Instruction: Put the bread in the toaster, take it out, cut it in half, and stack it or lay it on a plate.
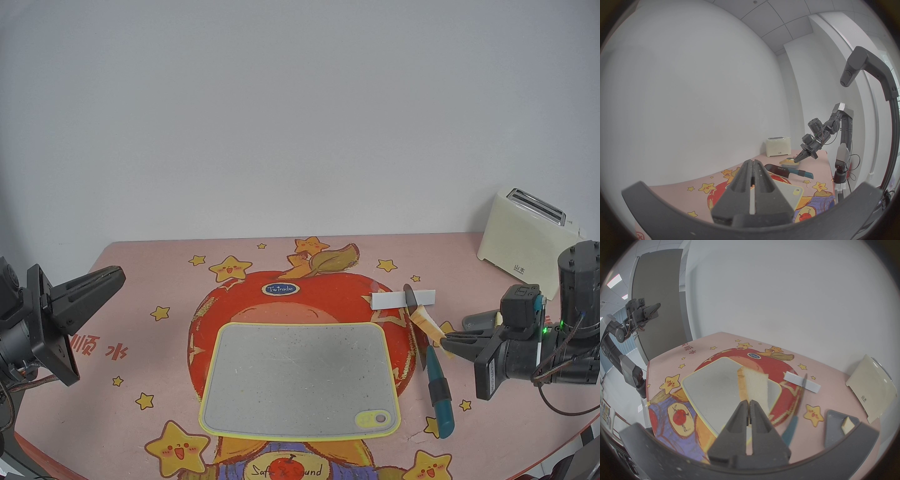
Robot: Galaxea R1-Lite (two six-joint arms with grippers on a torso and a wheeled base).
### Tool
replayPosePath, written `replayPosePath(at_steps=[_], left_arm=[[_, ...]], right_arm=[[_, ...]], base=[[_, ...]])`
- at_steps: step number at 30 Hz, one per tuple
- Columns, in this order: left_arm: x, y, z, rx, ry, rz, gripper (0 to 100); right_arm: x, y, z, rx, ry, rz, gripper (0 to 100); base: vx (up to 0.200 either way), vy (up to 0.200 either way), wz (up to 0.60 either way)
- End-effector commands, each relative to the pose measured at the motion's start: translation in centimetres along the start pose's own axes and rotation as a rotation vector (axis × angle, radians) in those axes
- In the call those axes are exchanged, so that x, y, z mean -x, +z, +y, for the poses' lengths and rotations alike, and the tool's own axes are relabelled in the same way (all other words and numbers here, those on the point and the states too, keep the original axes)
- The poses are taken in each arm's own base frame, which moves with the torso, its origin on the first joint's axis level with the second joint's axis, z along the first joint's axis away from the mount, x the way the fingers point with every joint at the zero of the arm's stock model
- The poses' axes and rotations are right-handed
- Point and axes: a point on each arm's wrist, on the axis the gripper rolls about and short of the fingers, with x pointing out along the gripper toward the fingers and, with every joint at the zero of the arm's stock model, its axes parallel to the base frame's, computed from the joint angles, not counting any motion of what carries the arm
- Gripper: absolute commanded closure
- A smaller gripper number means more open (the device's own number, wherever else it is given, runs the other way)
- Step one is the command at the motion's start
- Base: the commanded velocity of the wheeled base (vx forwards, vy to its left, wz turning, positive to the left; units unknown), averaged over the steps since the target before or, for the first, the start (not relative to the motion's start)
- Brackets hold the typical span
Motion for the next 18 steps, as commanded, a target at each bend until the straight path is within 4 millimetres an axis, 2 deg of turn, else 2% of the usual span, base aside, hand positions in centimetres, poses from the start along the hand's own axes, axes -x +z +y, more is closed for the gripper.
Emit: replayPosePath(at_steps=[1, 18], left_arm=[[0.01, 0.01, -0.02, 0.001, -0.005, 0.000, 100], [0.04, 0.00, -0.04, -0.005, -0.005, 0.000, 100]], right_arm=[[-0.10, -0.03, 0.02, 0.001, -0.006, 0.004, 100], [-0.15, -0.17, 0.11, 0.006, -0.009, 0.010, 100]], base=[[0.000, -0.200, 0.00], [0.000, -0.200, 0.00]])
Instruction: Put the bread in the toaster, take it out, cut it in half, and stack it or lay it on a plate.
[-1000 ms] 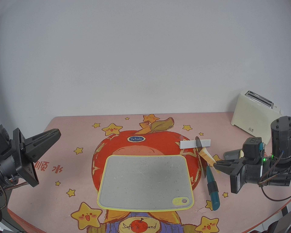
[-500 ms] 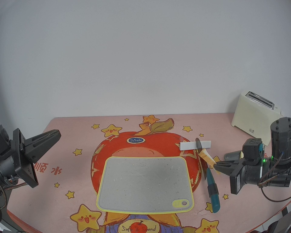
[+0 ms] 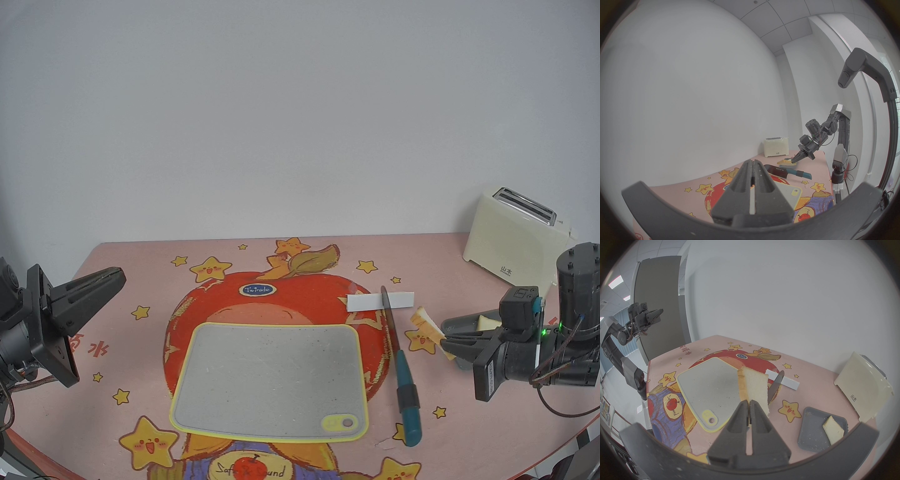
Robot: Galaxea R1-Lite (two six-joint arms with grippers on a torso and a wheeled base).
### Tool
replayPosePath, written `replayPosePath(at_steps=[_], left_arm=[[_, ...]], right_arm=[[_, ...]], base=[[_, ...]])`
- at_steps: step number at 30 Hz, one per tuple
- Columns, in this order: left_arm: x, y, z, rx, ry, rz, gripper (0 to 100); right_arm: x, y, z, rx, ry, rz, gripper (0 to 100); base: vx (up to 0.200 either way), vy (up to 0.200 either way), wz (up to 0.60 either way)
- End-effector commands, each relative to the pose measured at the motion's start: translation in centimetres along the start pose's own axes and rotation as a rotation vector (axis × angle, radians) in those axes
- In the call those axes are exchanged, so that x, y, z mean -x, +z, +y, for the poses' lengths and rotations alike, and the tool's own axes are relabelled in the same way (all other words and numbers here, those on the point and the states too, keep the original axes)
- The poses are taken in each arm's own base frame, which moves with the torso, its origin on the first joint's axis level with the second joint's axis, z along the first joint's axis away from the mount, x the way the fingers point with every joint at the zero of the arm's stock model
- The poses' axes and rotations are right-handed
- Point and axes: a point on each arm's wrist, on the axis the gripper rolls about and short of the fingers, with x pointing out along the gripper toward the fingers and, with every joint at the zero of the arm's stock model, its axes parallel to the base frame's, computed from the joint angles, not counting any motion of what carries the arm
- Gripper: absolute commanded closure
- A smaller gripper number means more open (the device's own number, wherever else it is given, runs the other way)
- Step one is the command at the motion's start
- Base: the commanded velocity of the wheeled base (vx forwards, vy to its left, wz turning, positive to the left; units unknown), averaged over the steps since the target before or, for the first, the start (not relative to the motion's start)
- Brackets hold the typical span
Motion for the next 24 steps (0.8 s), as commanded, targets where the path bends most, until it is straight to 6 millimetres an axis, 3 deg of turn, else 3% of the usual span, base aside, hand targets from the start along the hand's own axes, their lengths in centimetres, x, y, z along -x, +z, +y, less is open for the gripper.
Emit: replayPosePath(at_steps=[1, 16, 24], left_arm=[[0.0, 0.0, 0.0, -0.002, 0.000, -0.001, 100], [0.0, 0.1, 0.1, -0.009, 0.012, -0.005, 100], [0.0, 0.2, 0.0, -0.022, 0.011, -0.007, 100]], right_arm=[[-0.1, -0.1, 0.0, 0.003, -0.001, 0.005, 100], [-0.1, -1.3, -0.3, 0.001, -0.016, 0.043, 100], [0.1, -1.4, -0.8, -0.010, -0.044, 0.038, 100]], base=[[0.000, -0.200, 0.00], [0.000, -0.200, 0.00], [0.000, 0.000, 0.00]])
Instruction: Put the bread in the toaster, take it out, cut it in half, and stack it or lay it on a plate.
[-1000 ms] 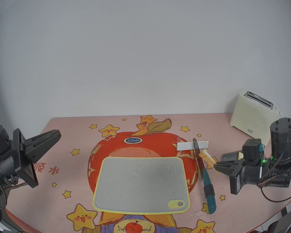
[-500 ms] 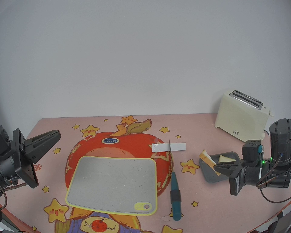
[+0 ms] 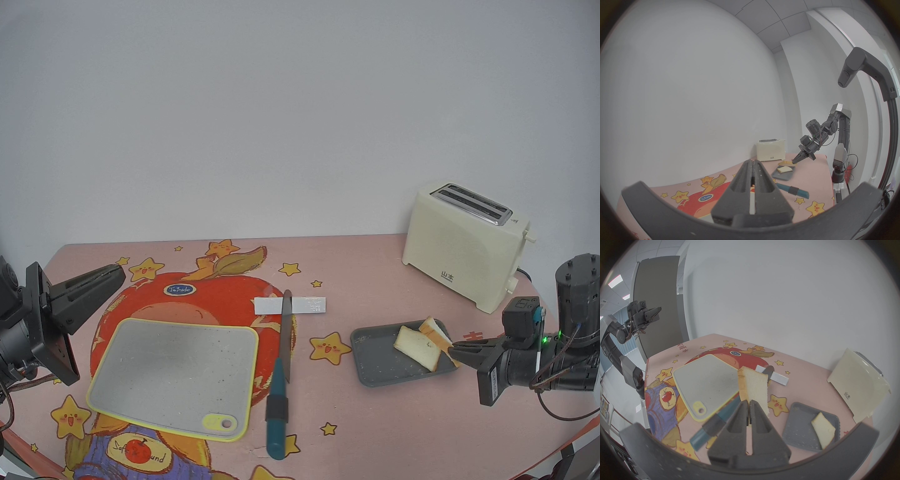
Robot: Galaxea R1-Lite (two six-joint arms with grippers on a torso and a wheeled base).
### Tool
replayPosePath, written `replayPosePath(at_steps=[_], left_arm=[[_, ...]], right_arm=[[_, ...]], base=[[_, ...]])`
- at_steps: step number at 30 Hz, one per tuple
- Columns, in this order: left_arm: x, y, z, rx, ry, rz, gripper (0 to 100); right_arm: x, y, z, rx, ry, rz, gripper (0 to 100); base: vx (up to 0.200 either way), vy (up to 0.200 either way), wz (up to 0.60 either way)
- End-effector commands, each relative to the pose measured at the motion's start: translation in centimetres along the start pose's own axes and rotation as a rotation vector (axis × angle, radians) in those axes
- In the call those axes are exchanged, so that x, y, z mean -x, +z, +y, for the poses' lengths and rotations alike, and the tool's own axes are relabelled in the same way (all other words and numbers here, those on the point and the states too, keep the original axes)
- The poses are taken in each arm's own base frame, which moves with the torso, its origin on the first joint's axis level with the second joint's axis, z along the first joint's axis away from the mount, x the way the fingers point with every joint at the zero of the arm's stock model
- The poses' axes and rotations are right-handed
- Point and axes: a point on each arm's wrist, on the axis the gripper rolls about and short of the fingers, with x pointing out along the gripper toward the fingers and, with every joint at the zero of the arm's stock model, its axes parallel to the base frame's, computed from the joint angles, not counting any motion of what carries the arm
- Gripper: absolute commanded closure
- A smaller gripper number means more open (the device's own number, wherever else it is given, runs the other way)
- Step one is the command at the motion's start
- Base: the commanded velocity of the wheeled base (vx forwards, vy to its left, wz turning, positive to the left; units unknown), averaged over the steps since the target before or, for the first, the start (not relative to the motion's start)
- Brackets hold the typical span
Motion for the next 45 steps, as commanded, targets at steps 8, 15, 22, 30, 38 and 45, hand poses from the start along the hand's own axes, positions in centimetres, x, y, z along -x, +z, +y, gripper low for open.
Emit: replayPosePath(at_steps=[8, 15, 22, 30, 38, 45], left_arm=[[0.1, -0.1, 0.0, 0.005, -0.003, 0.005, 100], [0.0, -0.3, 0.0, 0.011, -0.006, 0.013, 100], [0.1, -0.5, -0.1, 0.015, -0.008, 0.018, 100], [0.1, -0.7, -0.1, 0.022, -0.009, 0.028, 100], [0.1, -0.9, -0.1, 0.024, -0.008, 0.033, 100], [0.1, -0.9, -0.1, 0.025, -0.008, 0.034, 100]], right_arm=[[-0.2, 0.0, -0.3, -0.004, -0.075, 0.006, 100], [-0.2, 0.4, 0.1, 0.007, -0.059, -0.006, 100], [-0.8, -0.7, 0.3, 0.032, -0.053, 0.045, 100], [-1.4, -0.1, 0.2, 0.122, -0.058, 0.052, 100], [-2.3, 1.1, 0.1, 0.160, -0.066, 0.042, 100], [-3.6, 1.1, 0.5, 0.173, -0.057, 0.079, 100]], base=[[0.000, 0.000, 0.00], [0.000, 0.000, 0.00], [0.000, 0.000, 0.00], [0.000, 0.000, 0.00], [0.000, 0.000, 0.00], [0.000, 0.000, 0.00]])
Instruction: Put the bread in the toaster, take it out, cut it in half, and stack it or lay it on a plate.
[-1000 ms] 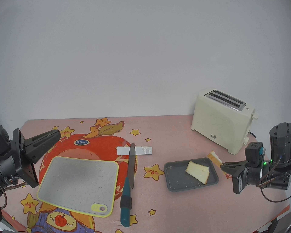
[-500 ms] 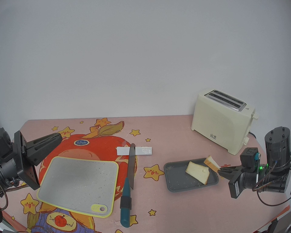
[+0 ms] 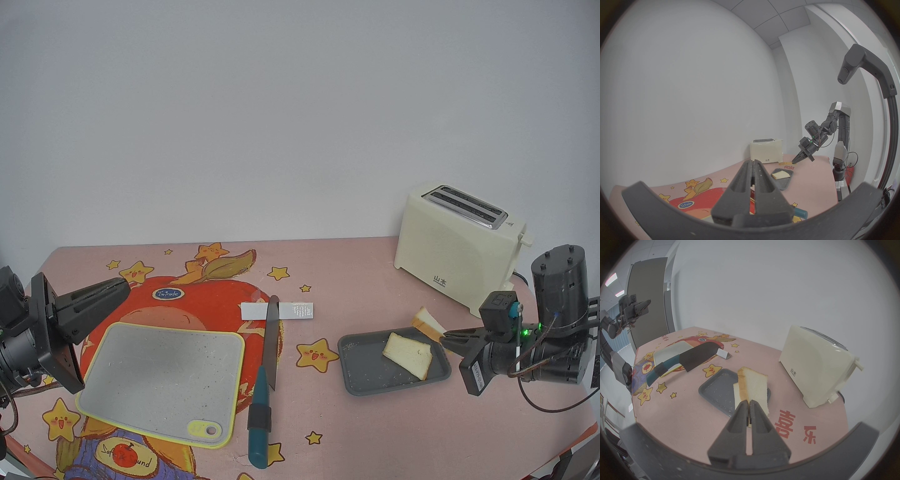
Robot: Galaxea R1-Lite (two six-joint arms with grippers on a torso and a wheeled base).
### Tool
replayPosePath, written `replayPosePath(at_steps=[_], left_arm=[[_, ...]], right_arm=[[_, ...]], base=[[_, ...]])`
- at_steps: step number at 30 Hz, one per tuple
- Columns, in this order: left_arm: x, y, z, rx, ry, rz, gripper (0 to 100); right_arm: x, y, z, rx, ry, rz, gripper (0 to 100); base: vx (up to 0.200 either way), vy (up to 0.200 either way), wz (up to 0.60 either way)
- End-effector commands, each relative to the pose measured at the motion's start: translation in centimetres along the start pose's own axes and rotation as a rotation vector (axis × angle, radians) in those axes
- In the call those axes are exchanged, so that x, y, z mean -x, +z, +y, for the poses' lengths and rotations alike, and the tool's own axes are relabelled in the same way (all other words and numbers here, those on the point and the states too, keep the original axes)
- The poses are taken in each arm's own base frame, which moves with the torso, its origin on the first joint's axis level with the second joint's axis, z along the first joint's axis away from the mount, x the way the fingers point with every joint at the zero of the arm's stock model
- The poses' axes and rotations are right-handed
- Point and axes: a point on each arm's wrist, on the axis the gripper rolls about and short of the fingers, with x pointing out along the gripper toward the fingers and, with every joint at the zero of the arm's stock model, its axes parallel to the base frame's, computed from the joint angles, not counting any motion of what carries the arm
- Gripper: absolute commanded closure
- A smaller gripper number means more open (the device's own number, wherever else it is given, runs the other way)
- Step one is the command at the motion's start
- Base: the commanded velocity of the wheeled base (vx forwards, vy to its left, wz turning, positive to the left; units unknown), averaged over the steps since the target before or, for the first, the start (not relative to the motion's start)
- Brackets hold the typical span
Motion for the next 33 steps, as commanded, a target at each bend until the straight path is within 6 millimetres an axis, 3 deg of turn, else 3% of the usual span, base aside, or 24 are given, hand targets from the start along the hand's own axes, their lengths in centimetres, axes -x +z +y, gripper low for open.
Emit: replayPosePath(at_steps=[1, 16, 33], left_arm=[[0.0, 0.0, 0.0, 0.001, 0.000, 0.001, 100], [0.0, -0.2, 0.0, 0.003, -0.002, 0.005, 100], [0.0, -0.2, 0.0, 0.002, -0.002, 0.005, 100]], right_arm=[[-1.2, -0.1, 0.4, 0.012, 0.008, 0.037, 100], [-4.9, 0.6, 0.7, 0.035, -0.090, 0.078, 100], [-5.8, 0.3, 1.8, 0.061, -0.089, 0.094, 100]], base=[[0.000, 0.000, 0.00], [0.000, 0.000, 0.00], [0.000, 0.000, 0.00]])
